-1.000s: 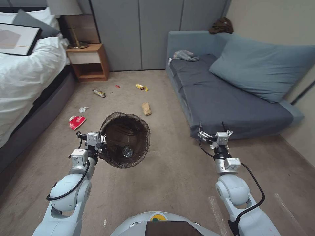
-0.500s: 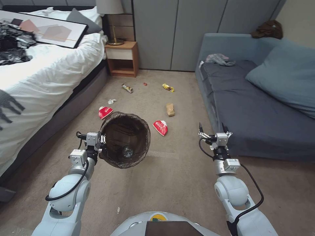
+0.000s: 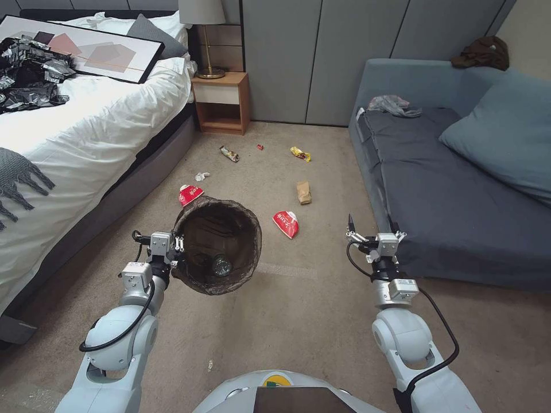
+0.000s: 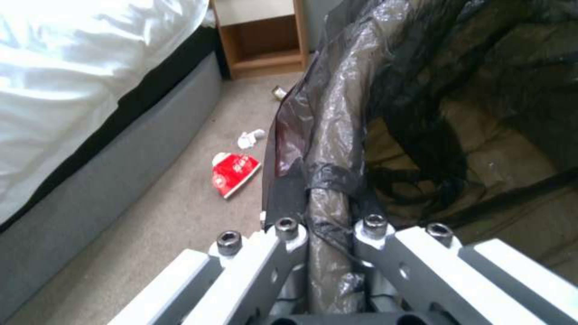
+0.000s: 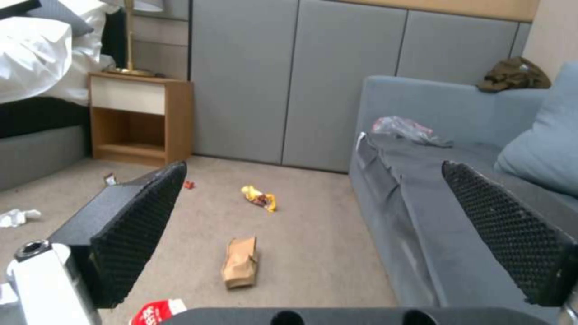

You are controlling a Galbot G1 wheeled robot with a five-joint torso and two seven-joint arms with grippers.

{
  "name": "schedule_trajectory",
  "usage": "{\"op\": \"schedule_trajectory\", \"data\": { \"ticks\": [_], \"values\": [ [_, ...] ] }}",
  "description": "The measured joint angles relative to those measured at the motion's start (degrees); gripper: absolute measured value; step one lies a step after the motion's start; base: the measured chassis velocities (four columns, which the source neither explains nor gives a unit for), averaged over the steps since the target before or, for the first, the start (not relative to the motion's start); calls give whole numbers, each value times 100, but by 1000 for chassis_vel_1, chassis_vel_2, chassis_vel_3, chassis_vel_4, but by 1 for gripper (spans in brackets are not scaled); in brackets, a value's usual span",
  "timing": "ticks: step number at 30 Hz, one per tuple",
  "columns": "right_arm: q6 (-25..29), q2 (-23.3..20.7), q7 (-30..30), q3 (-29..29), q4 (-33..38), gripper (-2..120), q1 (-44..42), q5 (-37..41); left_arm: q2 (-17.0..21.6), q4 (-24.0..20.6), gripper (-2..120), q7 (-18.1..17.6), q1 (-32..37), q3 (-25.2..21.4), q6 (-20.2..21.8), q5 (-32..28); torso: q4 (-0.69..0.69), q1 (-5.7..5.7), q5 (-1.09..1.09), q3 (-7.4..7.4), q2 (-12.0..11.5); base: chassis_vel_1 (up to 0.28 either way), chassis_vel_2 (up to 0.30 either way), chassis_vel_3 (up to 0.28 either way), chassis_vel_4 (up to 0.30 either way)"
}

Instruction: Pick up the trash bin, then pick up the garbage from the floor and place it into the trash bin.

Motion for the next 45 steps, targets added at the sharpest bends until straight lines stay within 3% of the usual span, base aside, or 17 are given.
{"op": "schedule_trajectory", "data": {
  "ticks": [2,16,45],
  "values": [
    [-2,45,36,-26,24,100,-12,-80,2,6,3,0,-5,3,-10,24,-5,0,0,0,0,0,0,0,0],
    [76,56,39,-40,-57,100,61,73,18,-95,3,10,36,-8,0,123,-1,-1,1,-1,1,-75,73,71,-71],
    [68,69,33,-67,-102,100,86,66,-11,-80,3,55,15,-45,10,162,-3,0,-2,1,0,-305,294,295,-294]
  ]
}}
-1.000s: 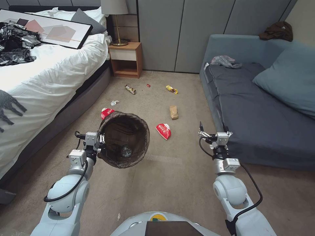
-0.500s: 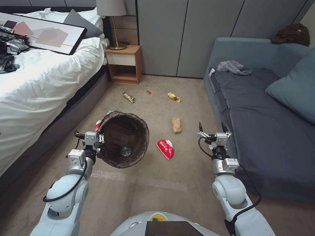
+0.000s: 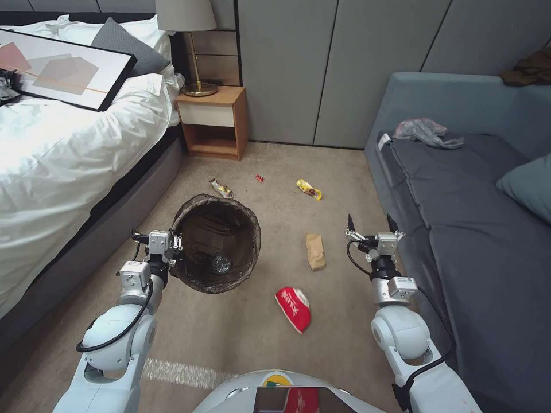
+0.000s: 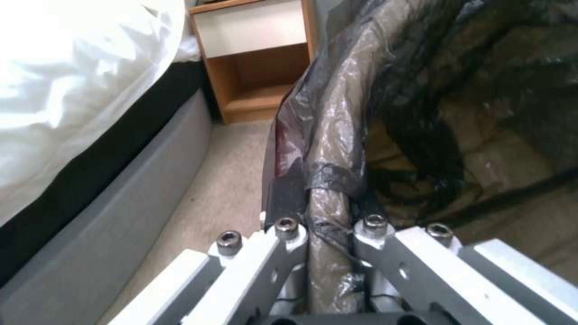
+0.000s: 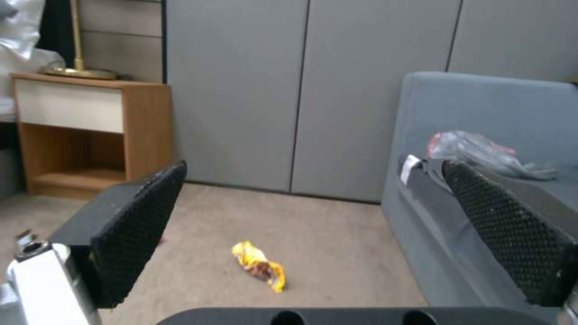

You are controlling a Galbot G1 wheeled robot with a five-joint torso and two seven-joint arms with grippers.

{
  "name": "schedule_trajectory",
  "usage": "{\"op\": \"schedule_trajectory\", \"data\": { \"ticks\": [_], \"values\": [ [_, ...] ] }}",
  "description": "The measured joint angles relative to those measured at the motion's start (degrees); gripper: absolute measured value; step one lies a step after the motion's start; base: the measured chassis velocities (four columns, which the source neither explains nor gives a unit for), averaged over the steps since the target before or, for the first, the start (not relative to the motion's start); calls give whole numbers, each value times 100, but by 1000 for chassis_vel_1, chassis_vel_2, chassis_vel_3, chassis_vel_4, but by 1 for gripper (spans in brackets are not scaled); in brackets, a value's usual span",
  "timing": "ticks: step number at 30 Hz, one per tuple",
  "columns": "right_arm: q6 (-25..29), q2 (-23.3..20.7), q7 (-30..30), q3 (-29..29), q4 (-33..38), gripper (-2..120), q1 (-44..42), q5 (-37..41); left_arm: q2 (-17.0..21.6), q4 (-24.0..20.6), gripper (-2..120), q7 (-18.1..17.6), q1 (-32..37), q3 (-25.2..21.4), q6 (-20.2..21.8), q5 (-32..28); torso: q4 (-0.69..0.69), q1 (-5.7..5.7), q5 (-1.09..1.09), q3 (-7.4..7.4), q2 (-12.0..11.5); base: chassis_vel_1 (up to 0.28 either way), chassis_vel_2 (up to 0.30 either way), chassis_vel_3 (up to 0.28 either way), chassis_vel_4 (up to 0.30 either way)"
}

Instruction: Pick up the trash bin, then pick up the garbage from the floor and place it into the trash bin.

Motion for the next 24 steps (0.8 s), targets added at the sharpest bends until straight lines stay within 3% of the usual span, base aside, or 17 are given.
{"op": "schedule_trajectory", "data": {
  "ticks": [8,12,15,17,20,24],
  "values": [
    [3,1,5,-14,-43,100,13,-26,4,42,3,3,-22,-9,-27,4,1,-1,1,-2,0,-262,243,260,-254],
    [-2,-4,147,-54,-34,100,33,-155,0,60,3,-1,-32,-18,-46,4,1,1,-2,1,0,-92,100,70,-80],
    [-330,-32,313,-93,37,100,50,-198,1,82,3,2,-39,-23,-52,4,1,1,3,1,0,12,-9,-23,16],
    [-1075,-111,687,-204,171,100,75,-258,1,93,3,5,-44,-25,-54,5,1,0,3,0,0,32,-39,-20,22],
    [-1554,-216,857,-297,268,100,126,-186,-2,97,3,7,-48,-24,-55,5,0,-1,1,-2,0,0,0,0,0],
    [-1602,-293,783,-350,273,100,227,-36,-12,112,3,12,-57,-32,-59,5,2,-1,2,-2,0,0,0,0,0]
  ]
}}
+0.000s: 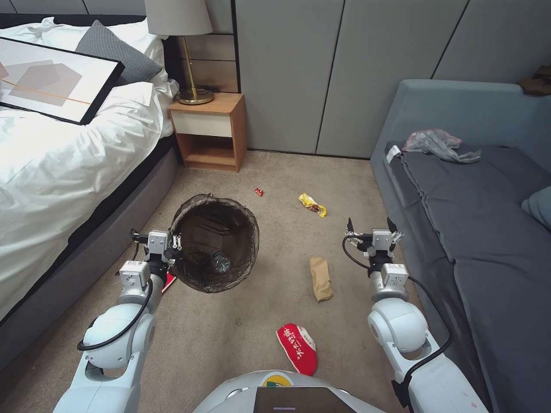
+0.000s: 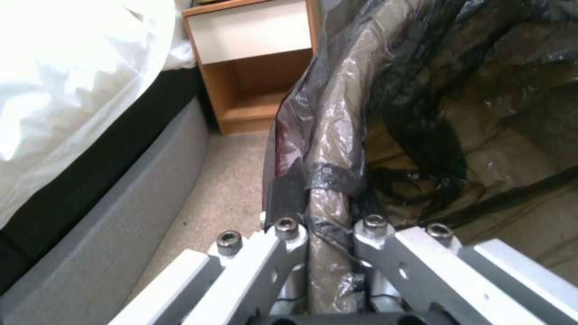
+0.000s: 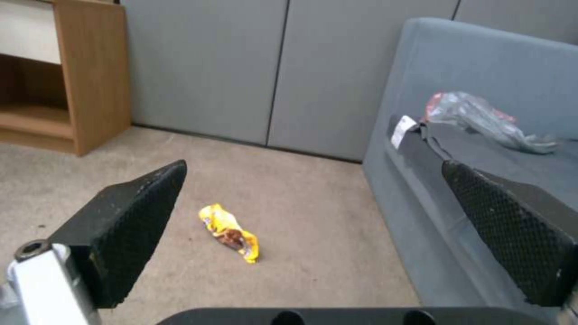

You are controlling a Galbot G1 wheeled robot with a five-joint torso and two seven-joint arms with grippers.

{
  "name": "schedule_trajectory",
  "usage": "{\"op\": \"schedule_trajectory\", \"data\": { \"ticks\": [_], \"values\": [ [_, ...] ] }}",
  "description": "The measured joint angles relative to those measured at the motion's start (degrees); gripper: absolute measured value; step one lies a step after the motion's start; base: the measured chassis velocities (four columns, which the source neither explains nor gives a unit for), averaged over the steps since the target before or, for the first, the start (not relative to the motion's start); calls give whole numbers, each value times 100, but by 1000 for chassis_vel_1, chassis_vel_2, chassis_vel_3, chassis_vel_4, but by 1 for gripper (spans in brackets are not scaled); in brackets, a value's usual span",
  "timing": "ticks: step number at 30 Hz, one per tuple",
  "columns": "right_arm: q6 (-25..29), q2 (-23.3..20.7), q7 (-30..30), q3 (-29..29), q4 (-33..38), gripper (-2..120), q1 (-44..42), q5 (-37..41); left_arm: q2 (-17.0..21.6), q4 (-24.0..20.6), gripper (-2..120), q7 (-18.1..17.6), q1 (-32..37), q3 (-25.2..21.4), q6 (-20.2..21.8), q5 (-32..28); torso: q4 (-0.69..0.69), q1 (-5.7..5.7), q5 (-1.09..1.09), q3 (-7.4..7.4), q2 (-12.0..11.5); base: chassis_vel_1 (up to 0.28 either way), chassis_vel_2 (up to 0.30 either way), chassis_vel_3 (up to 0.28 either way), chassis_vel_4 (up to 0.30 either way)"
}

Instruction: Pick up the trash bin, then pick up the garbage from the floor and place it into the trash bin.

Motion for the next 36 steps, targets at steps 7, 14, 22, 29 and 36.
{"op": "schedule_trajectory", "data": {
  "ticks": [7,14,22,29,36],
  "values": [
    [-228,-154,0,-133,7,100,55,180,20,-2,3,-2,19,-4,-1,9,-1,0,0,1,0,0,0,0,0],
    [-237,-242,-16,-168,-4,100,135,305,18,-45,3,-1,39,-17,5,9,-1,0,0,1,0,0,0,0,0],
    [-134,-224,-121,-114,63,100,66,320,24,-54,3,-1,48,-26,8,5,-2,0,0,1,0,0,0,0,0],
    [-115,-169,-168,-105,90,100,41,315,18,-64,3,-1,59,-50,8,4,-1,0,0,1,0,0,0,0,0],
    [-88,-165,-173,-96,69,100,56,311,1,-28,3,3,-7,-39,5,3,-1,0,0,1,0,0,0,0,0]
  ]
}}
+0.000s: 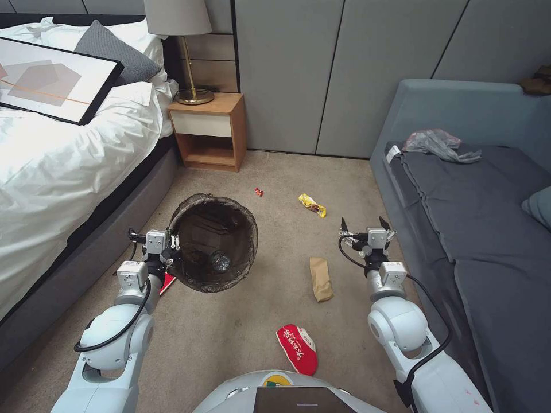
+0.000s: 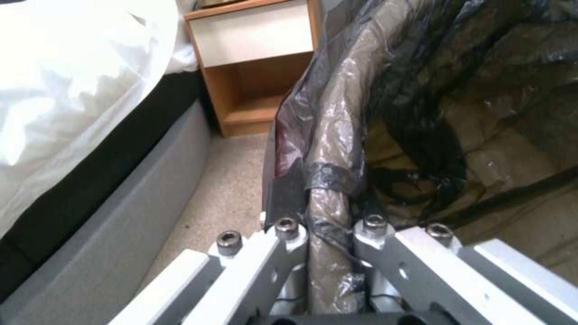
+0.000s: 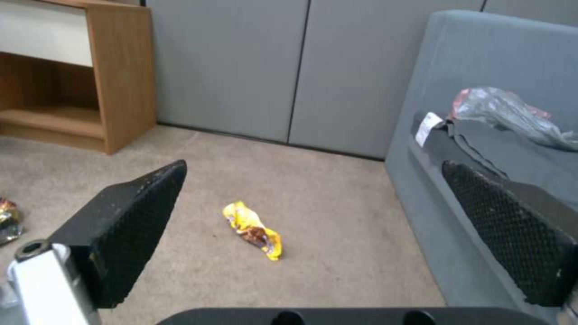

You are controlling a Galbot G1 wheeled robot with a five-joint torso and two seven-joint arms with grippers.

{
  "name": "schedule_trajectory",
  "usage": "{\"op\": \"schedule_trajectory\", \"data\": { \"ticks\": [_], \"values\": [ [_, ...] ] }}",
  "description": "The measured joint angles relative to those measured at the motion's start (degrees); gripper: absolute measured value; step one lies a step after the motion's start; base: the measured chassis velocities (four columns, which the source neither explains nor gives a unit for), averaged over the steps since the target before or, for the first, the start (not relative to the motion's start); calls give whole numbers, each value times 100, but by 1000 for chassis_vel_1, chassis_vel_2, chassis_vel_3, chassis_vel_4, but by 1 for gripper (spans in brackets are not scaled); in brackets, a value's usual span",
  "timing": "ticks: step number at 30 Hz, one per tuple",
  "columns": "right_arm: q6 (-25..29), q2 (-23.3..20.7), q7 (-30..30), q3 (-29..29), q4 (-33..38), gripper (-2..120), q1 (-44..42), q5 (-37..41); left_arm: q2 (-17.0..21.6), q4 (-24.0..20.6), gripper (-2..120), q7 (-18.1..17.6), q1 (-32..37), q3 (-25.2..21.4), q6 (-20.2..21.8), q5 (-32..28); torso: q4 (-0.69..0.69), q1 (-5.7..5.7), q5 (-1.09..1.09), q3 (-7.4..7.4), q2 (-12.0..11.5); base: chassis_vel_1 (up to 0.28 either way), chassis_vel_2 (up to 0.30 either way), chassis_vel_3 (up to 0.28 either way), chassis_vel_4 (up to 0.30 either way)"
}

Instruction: Pick up the trash bin, then pick up the garbage from the floor and place it into the trash bin.

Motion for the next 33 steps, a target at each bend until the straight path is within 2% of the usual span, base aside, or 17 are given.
{"op": "schedule_trajectory", "data": {
  "ticks": [18,33],
  "values": [
    [23,-10,-41,110,-26,100,-19,39,-8,65,3,14,-82,44,27,-13,0,0,0,0,0,0,0,0,0],
    [-109,-46,-81,-14,-57,100,-9,173,5,66,3,15,-67,24,31,-21,-1,0,0,0,0,0,0,0,0]
  ]
}}
